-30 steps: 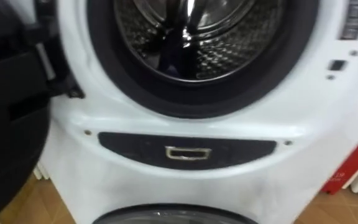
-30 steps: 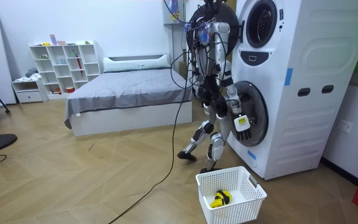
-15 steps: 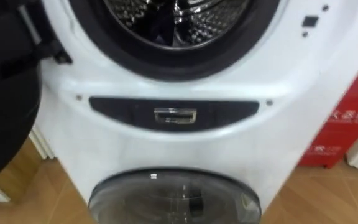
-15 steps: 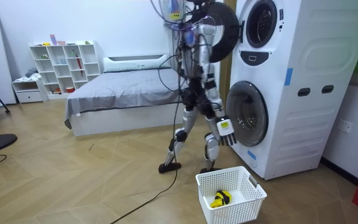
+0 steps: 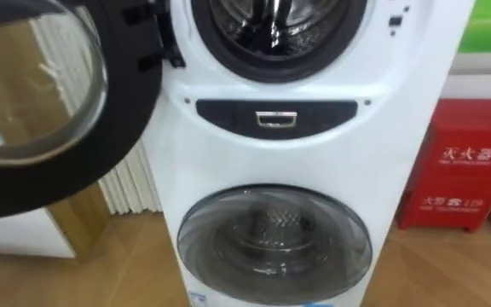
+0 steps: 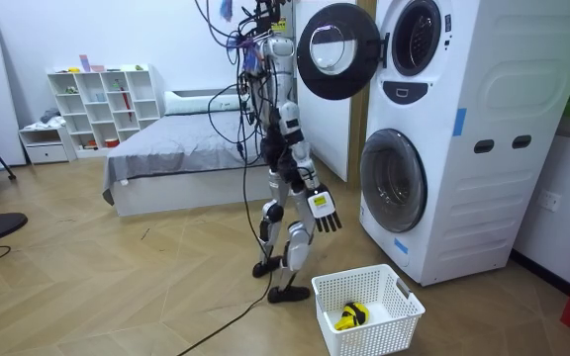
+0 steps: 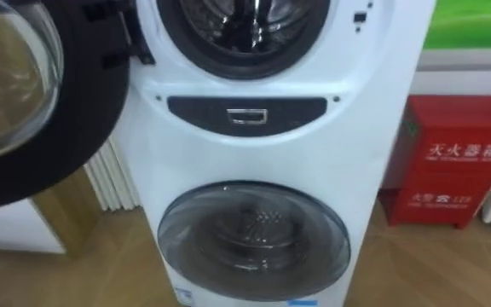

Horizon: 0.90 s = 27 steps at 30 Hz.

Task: Pick clothes from washing machine

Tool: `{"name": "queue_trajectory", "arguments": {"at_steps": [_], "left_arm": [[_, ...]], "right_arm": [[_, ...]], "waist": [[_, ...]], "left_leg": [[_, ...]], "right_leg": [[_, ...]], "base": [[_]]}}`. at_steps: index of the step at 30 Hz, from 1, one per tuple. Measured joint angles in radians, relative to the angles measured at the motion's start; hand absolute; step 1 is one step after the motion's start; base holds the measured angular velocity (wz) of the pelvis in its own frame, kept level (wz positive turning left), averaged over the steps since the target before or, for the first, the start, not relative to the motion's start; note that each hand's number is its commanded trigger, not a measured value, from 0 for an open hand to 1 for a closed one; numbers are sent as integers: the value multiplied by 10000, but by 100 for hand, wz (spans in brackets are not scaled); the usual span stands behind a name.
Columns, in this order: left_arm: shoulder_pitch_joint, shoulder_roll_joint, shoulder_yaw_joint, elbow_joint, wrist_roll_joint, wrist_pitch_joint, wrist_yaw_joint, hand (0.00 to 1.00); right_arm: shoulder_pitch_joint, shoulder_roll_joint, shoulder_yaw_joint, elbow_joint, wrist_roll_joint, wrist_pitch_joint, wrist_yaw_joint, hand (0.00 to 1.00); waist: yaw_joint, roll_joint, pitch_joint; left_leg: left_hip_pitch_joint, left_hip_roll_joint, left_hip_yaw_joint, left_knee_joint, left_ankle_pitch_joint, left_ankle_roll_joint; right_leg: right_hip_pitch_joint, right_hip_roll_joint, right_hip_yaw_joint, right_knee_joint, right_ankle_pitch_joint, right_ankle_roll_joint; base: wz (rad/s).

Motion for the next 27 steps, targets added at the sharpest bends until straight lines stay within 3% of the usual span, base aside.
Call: {"name": "queue_trajectory", "arguments": {"at_steps": [1, 3, 10, 13, 16, 19, 22, 23, 27], "left_arm": [[-1, 18, 70, 9, -7, -1, -21, 0], [-8, 15, 72, 0, -9, -7, -11, 0], [21, 1, 153, -60, -312, -9, -3, 0], [12, 1, 201, -57, -382, -56, -7, 0], [-7, 9, 237, -35, -425, -157, 0, 0], [-2, 46, 253, -35, -630, -188, 3, 0], [-3, 203, 270, -42, -1494, -186, 10, 0], [-2, 289, 362, -56, -1867, -184, 3, 0], [-116, 535, 1408, -447, -3252, -187, -5, 0]], "right_arm": [[-14, 66, 1, 7, -97, 1, 32, 0], [-34, 81, -2, 12, -92, 2, 93, 0], [-134, 104, -39, 55, -122, 2, 128, 0], [-198, 106, -128, 104, -146, -19, 136, 0], [-170, 108, -167, 97, -98, -116, 74, 0], [-78, 120, -298, 91, -95, -124, -80, 0], [-6, 121, -486, 91, 34, -125, -204, 0], [81, 115, -732, 67, 90, -124, -206, 0], [166, 106, -1433, -164, -24, -207, -214, 0]], "waist": [[0, -47, 39], [-15, -142, 1], [95, -276, -22], [74, -282, 25], [-24, -269, 126], [-130, -220, 128], [-157, -164, 110], [-151, -101, 60], [-175, 8, 33]], "left_leg": [[-45, 105, -95, -25, 3, -12], [-103, 241, -102, -44, 18, -38], [-54, 276, -141, -86, 24, -77], [-83, 259, -368, -94, 24, -77], [-102, 229, -770, -103, 23, -78], [-106, 226, -827, -192, 23, -78], [-103, 221, -906, -190, 23, -78], [-80, 220, -908, -187, 23, -78], [-51, 224, -909, -193, 23, -78]], "right_leg": [[115, 164, 14, -327, 154, -51], [234, 303, 2, -700, 389, -87], [341, 427, 34, -1097, 547, -85], [363, 442, 38, -1171, 549, -82], [500, 437, -80, -1343, 552, -76], [540, 432, -201, -1415, 552, -75], [617, 433, -252, -1523, 561, -61], [652, 428, -268, -1536, 561, -61], [651, 429, -213, -1512, 561, -61]], "base": [[-14], [-7], [-6], [-1], [9], [13], [6], [4], [-1]]}}
